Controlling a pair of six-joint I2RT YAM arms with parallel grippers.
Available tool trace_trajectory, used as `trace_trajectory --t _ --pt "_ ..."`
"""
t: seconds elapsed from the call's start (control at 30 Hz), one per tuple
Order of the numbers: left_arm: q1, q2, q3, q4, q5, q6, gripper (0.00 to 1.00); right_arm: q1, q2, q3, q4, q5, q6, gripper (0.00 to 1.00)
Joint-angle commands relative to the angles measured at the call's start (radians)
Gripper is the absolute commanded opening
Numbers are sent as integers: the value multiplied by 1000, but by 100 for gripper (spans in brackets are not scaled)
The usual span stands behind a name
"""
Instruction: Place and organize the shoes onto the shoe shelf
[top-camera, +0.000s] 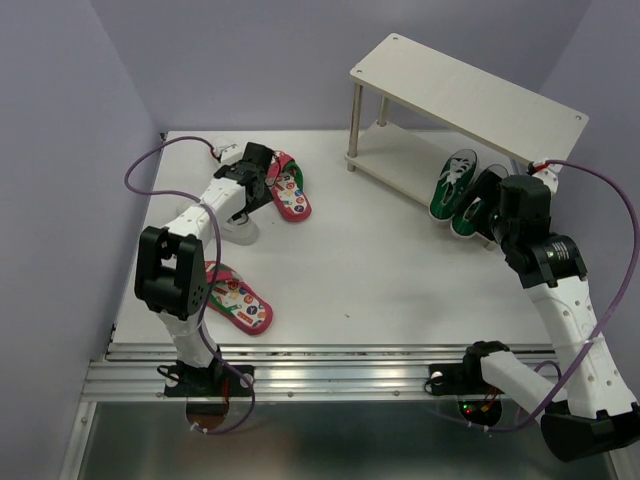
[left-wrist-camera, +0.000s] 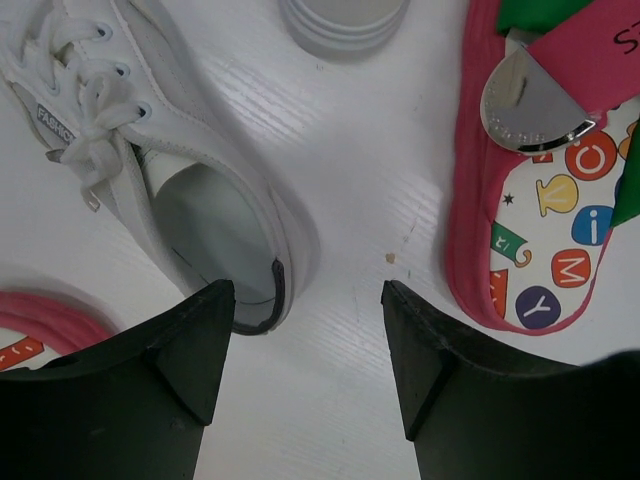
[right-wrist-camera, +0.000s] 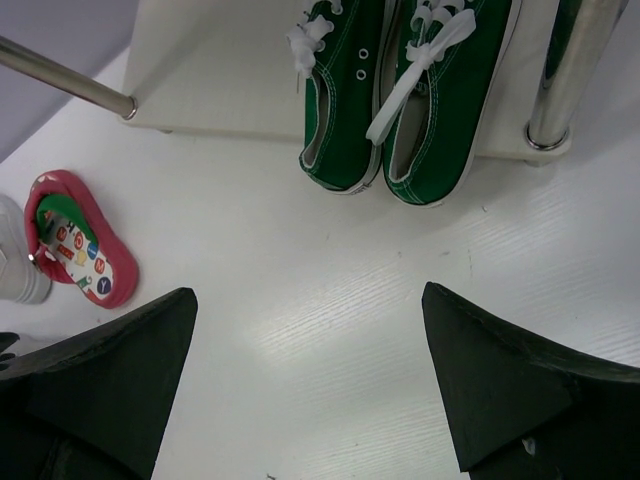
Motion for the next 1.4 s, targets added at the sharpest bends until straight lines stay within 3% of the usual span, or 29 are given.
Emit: trace_trajectory --t 0.0,0.33,0.43,0.47,0.5,0.73,0.97,1.07,1.37 --pt "20 24 59 8 -19 -31 70 -7 -8 -14 43 -5 -18 100" --pt "21 112 -14 45 -21 -98 63 -7 -11 -17 18 34 -20 100" --pt "21 119 -4 25 -22 -107 39 -7 -5 -11 9 37 -20 100" --pt "21 110 -3 22 -25 -106 10 -7 -5 -10 8 40 -21 100" --pt "21 85 -3 17 -33 -97 0 -7 -5 -7 6 41 -24 100" --pt "21 -59 60 -128 -199 -52 0 -7 12 -5 7 55 -24 100" --pt "-18 -212 108 -113 -174 138 0 -7 32 -19 31 46 -21 100" --pt "-107 -237 140 -112 -177 210 0 -7 19 -11 43 63 -20 100" --pt "-564 -121 278 -75 -144 325 0 -7 -28 4 50 161 -26 100"
